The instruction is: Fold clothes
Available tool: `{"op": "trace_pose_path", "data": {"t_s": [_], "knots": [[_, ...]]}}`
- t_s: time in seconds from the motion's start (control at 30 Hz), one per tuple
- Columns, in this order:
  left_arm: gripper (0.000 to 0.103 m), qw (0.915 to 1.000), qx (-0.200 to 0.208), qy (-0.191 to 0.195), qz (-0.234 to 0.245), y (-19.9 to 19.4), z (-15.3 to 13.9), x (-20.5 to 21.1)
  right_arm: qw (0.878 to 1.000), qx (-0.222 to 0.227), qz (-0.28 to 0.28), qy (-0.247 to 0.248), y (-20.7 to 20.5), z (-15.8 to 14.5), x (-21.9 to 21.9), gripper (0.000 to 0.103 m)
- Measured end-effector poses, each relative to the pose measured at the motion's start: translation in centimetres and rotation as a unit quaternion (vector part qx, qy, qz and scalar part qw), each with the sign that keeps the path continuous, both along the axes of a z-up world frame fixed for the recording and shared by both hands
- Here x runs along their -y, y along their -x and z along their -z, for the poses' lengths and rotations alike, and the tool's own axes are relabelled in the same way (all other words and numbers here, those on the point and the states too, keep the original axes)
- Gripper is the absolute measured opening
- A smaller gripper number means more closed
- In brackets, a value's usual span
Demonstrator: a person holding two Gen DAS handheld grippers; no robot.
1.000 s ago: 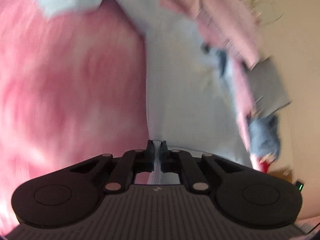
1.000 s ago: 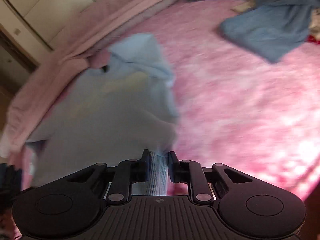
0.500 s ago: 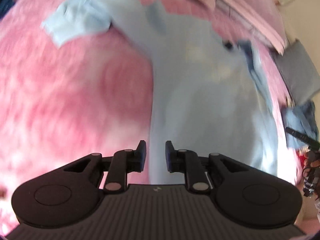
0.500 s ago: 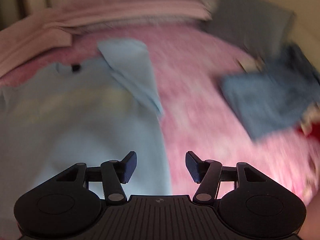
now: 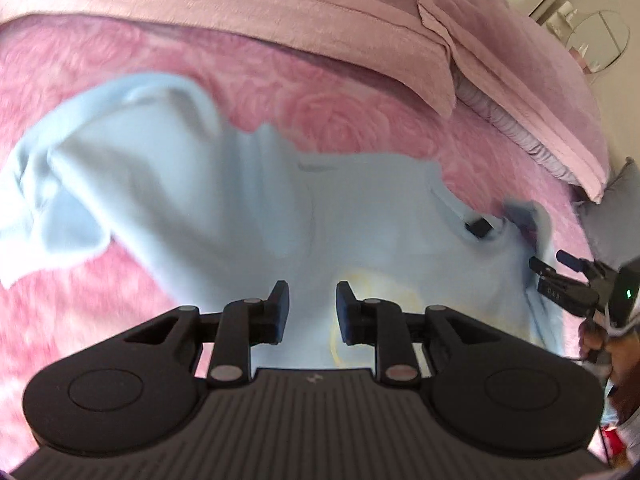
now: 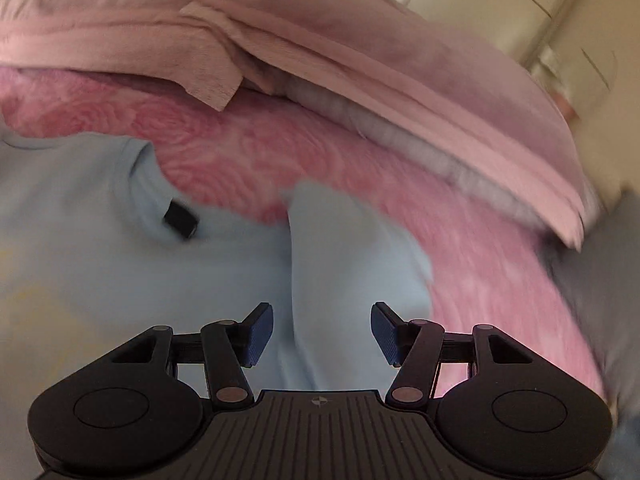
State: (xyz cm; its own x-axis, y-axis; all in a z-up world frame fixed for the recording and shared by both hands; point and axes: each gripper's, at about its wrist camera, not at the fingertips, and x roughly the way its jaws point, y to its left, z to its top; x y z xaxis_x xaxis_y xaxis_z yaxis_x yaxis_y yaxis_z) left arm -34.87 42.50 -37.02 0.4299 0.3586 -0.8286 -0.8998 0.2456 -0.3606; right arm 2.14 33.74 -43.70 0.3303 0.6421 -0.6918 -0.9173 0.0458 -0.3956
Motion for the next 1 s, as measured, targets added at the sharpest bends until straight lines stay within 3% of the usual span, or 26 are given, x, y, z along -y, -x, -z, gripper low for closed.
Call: {"op": "trace_pose_path", "data": {"t_s": [0.03, 0.07, 0.1, 0.17, 0.23, 0.3, 0.33, 0.4, 0.43, 0.47, 0.53, 0.6, 0.67, 0.7, 0.77, 0.83, 0.87, 0.93, 1.0], "knots": [[0.02, 1.0, -0.008, -0.005, 0.001, -0.4, 0.0, -0.6, 1.0, -0.007, 0.006, 0.004, -0.8, 0.4, -1.0, 0.055], [0.02, 0.9999, -0.014, -0.009, 0.002, -0.7, -0.2, -1.2, 1.0, -0.017, 0.014, 0.009, -1.7, 0.6, -1.8, 0.014], [0.02, 0.9997, -0.018, -0.013, 0.004, -0.8, -0.4, -1.7, 0.998, -0.054, 0.025, 0.0, -3.2, 0.1, -1.9, 0.002], [0.02, 0.9993, -0.028, -0.022, 0.012, -1.0, -0.8, -2.6, 0.988, -0.127, 0.075, -0.05, -7.4, -2.5, -0.2, 0.001], [0.02, 0.9984, -0.042, -0.03, 0.022, -1.3, -1.0, -3.6, 0.97, -0.161, 0.138, -0.122, -12.3, -5.9, 3.9, 0.001], [0.02, 0.9978, -0.051, -0.033, 0.029, -1.6, -1.0, -4.4, 0.941, -0.183, 0.214, -0.19, -17.1, -9.2, 8.8, 0.001], [0.021, 0.9977, -0.052, -0.031, 0.03, -1.7, -0.8, -4.9, 0.919, -0.18, 0.28, -0.209, -19.7, -10.5, 11.8, 0.001], [0.024, 0.9973, -0.055, -0.031, 0.038, -2.4, -0.5, -5.7, 0.884, -0.172, 0.408, -0.149, -24.2, -10.6, 16.1, 0.008], [0.025, 0.9967, -0.058, -0.033, 0.046, -2.8, -0.4, -6.1, 0.86, -0.166, 0.469, -0.114, -26.5, -10.5, 18.1, 0.023], [0.027, 0.9961, -0.061, -0.035, 0.054, -3.3, -0.2, -6.5, 0.836, -0.15, 0.525, -0.061, -28.1, -9.8, 19.7, 0.048], [0.028, 0.9944, -0.066, -0.04, 0.072, -4.2, 0.0, -7.2, 0.791, -0.149, 0.593, 0.015, -30.0, -8.1, 22.7, 0.056], [0.032, 0.9919, -0.072, -0.049, 0.092, -5.3, 0.2, -7.8, 0.776, -0.154, 0.611, 0.008, -29.8, -7.8, 24.1, 0.064], [0.034, 0.9885, -0.079, -0.061, 0.113, -6.3, 0.5, -8.4, 0.795, -0.125, 0.593, -0.016, -27.9, -8.4, 22.8, 0.066], [0.035, 0.9869, -0.082, -0.066, 0.122, -6.8, 0.6, -8.7, 0.814, -0.112, 0.569, -0.039, -26.8, -8.8, 21.6, 0.066], [0.038, 0.9837, -0.086, -0.075, 0.139, -7.6, 0.9, -9.4, 0.868, -0.106, 0.482, -0.062, -24.2, -9.2, 18.0, 0.066], [0.038, 0.9811, -0.089, -0.08, 0.152, -8.3, 1.2, -10.0, 0.918, -0.084, 0.387, -0.009, -21.8, -8.4, 13.7, 0.066], [0.038, 0.9803, -0.09, -0.08, 0.156, -8.5, 1.4, -10.2, 0.939, -0.086, 0.328, 0.054, -20.7, -7.5, 11.3, 0.066], [0.039, 0.9786, -0.092, -0.08, 0.165, -8.8, 1.9, -10.6, 0.959, -0.093, 0.227, 0.142, -18.1, -6.2, 7.7, 0.066], [0.039, 0.9769, -0.094, -0.08, 0.174, -9.1, 2.4, -11.1, 0.969, -0.094, 0.166, 0.157, -16.5, -5.9, 5.5, 0.066]]}}
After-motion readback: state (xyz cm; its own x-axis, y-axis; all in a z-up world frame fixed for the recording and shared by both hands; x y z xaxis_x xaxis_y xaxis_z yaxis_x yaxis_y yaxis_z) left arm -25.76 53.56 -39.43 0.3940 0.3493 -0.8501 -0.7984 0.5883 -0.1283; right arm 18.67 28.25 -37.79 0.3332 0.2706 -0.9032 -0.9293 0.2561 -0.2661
